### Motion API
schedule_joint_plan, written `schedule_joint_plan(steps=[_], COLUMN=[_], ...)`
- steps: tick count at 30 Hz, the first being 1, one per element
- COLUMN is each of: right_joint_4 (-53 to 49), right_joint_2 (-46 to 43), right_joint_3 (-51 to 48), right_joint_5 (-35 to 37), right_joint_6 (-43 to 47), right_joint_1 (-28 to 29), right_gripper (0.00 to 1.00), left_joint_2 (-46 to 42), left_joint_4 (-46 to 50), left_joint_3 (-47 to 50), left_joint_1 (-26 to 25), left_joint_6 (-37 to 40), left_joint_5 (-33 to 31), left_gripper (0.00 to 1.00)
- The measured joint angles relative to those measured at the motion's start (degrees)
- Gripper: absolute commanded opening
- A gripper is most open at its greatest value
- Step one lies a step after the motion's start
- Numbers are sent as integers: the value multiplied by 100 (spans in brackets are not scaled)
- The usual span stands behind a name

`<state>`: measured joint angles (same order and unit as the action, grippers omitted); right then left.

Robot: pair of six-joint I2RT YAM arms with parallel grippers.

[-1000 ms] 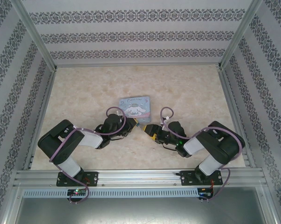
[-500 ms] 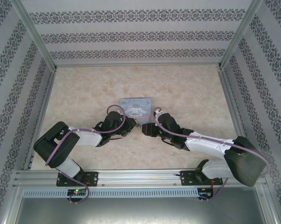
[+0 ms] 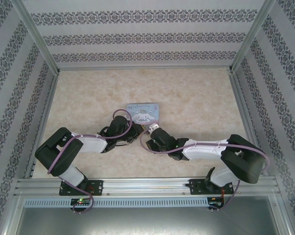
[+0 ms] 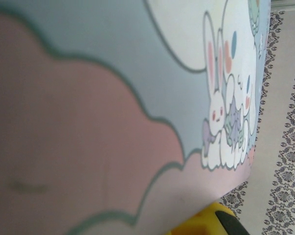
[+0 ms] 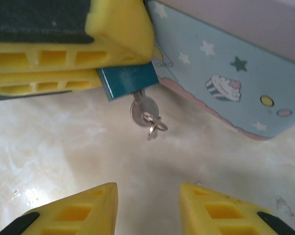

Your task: Unlock the padlock with the key

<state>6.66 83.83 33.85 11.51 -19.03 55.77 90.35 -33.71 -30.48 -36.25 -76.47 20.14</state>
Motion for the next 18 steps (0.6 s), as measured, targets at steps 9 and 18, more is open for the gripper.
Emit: schedule_joint_plan(steps=[9, 18], right_joint_4=[90, 83], right_joint_2=[476, 745], right_joint_3=[413, 739], right_joint_5=[273, 310], right_joint_6=[144, 177], right_joint_1=[0, -15], right_gripper=[38, 23], left_joint_2=[-9, -11], left_joint_4=[13, 13], left_joint_3=[-7, -7], left_joint_1=[0, 0], left_joint_6=[0, 0], left_joint_5=[17, 42], left_gripper=[0, 0])
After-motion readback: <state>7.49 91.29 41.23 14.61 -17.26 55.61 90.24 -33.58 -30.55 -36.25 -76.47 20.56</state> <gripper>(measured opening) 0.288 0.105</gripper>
